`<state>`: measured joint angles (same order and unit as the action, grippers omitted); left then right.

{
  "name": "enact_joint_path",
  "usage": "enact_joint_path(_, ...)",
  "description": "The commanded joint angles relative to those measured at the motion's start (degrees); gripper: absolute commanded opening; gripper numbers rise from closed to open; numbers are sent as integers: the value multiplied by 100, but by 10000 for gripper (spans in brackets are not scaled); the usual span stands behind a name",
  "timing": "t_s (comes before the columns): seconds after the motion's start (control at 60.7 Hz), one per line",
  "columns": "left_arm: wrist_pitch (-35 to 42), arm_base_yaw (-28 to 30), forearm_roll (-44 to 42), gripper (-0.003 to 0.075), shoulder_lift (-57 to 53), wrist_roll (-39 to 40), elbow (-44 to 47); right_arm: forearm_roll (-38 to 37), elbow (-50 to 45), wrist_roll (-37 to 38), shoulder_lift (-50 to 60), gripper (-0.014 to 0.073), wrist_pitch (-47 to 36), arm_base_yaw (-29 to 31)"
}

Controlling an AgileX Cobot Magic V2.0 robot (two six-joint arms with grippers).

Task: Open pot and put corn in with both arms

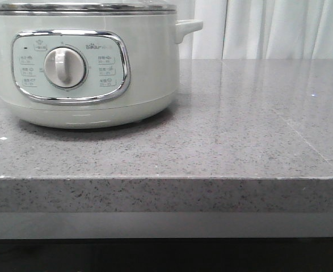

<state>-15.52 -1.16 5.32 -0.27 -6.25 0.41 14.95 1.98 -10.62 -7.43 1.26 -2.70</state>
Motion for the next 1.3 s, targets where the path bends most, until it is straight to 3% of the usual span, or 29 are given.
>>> enact_joint_path(0.0,476,4,56,-18,-138,46,-2,-112,-157,240,239,-69,-409,326)
enact_joint_path(0.346,476,4,56,-18,-138,46,-2,-386,-341,240,925,-69,195,481)
enact_joint_path(1.286,476,4,56,-18,-138,46,-2,-386,-341,240,925,-69,207,481)
